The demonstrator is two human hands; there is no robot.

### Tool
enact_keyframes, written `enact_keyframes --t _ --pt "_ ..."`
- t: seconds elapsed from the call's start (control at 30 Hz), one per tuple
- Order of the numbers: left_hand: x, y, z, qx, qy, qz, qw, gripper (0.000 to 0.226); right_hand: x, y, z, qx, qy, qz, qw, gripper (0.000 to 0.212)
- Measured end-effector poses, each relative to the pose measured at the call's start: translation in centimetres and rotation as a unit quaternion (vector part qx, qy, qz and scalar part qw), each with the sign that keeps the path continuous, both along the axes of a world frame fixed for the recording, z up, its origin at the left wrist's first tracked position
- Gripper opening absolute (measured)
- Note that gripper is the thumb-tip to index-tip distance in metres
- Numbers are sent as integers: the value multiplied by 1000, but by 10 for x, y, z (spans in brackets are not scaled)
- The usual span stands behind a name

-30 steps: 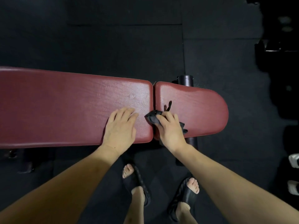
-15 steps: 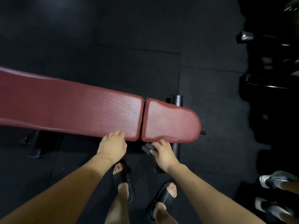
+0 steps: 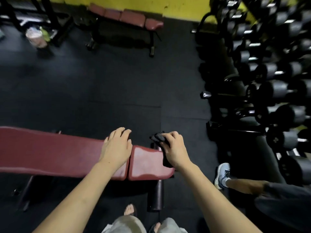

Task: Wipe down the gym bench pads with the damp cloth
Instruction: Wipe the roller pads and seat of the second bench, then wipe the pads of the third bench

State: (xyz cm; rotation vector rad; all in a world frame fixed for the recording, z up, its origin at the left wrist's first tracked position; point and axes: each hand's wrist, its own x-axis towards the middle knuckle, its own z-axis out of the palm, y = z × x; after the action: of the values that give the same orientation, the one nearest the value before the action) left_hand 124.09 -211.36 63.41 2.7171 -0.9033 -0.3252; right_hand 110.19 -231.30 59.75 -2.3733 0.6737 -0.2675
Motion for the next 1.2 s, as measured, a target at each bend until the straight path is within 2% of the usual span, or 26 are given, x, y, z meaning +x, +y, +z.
enact_keyframes --t 0.1,0.3,0.63,0.8,1.03,1.2 --pt "11 -12 25 -8 -21 -24 999 46 6 0 32 -5 -43 -18 999 24" --pt "33 -42 56 -16 -57 -67 996 47 19 -13 66 -41 -74 -70 994 22" --pt "37 -114 57 -19 -65 -79 995 47 25 -95 70 -67 -104 -109 986 18" --pt "21 -174 45 -3 -73 -53 996 48 21 -166 64 -67 -103 -69 990 20" --pt "-26 -271 27 15 -38 8 999 49 -1 -271 66 -80 -114 19 990 20" --pt "-37 -308 26 28 -48 38 998 48 2 -319 61 -82 -113 54 989 21"
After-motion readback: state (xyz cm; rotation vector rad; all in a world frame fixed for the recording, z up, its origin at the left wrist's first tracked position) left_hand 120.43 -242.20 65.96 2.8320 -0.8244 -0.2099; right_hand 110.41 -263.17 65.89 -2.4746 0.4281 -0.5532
